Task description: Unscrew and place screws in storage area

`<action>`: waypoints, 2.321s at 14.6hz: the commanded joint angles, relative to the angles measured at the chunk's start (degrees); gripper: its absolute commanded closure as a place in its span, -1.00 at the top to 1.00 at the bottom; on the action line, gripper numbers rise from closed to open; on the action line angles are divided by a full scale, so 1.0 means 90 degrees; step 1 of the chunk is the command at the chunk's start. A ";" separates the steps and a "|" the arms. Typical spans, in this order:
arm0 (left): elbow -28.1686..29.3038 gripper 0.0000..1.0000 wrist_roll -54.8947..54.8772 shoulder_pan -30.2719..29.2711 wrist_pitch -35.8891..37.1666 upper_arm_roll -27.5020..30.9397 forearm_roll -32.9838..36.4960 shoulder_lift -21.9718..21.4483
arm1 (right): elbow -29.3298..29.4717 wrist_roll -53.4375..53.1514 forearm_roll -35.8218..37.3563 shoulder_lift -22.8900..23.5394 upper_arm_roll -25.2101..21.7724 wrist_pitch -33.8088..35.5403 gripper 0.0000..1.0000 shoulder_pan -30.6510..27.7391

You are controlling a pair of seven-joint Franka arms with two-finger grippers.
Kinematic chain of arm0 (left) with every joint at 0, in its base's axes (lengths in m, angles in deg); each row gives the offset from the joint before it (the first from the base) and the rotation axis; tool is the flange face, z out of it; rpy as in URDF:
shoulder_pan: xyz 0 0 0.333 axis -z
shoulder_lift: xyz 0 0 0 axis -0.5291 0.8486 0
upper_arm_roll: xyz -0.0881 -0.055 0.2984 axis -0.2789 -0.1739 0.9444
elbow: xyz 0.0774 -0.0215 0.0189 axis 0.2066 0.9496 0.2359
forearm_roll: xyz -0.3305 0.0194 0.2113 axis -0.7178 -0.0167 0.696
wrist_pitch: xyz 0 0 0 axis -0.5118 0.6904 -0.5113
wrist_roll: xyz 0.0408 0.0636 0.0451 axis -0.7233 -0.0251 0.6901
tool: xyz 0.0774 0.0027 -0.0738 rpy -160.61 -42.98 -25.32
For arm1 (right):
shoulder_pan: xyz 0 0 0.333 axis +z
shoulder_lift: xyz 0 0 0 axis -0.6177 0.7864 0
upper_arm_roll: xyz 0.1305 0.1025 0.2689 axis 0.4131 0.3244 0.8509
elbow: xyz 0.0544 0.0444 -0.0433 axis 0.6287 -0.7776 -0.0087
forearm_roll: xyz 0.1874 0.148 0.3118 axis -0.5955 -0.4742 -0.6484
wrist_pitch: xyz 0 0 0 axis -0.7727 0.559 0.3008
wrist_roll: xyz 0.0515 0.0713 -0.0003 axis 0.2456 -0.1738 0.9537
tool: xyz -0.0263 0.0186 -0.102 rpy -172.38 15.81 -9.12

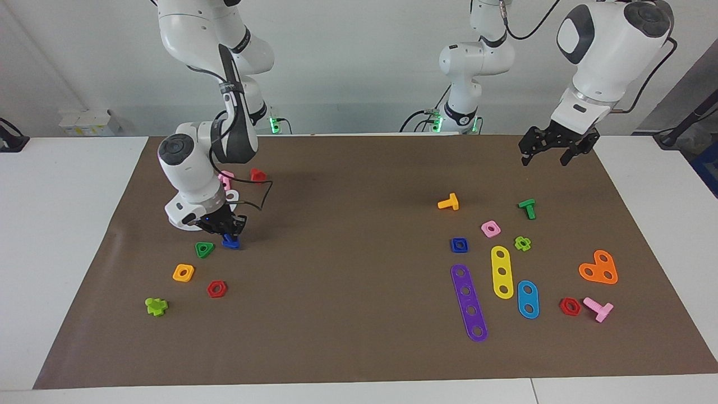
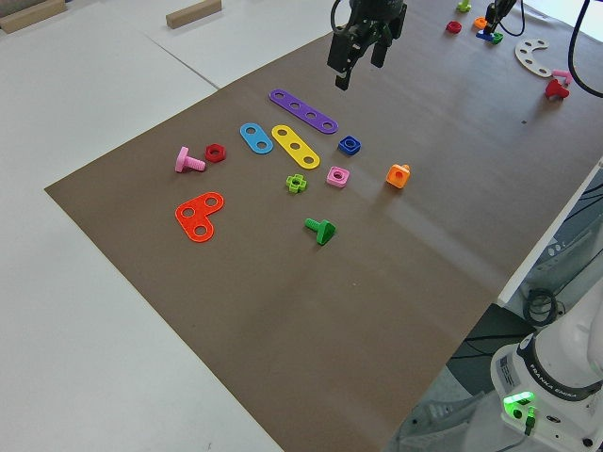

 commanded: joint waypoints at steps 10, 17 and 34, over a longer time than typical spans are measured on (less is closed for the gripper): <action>-0.0198 1.00 -0.0042 -0.0052 -0.0053 -0.0013 -0.0092 -0.0008 | 0.1458 -0.0512 -0.0051 -0.0676 -0.0037 0.1594 1.00 -0.0273; -0.0502 1.00 -0.0042 -0.0062 0.0113 -0.0013 -0.0053 0.0178 | 0.3028 -0.0581 -0.0051 -0.1263 -0.0028 0.4266 1.00 -0.0586; -0.0756 1.00 -0.0013 -0.0062 0.0328 -0.0003 -0.0063 0.0422 | 0.3041 -0.0522 0.0379 -0.1644 0.0119 0.4857 1.00 -0.0518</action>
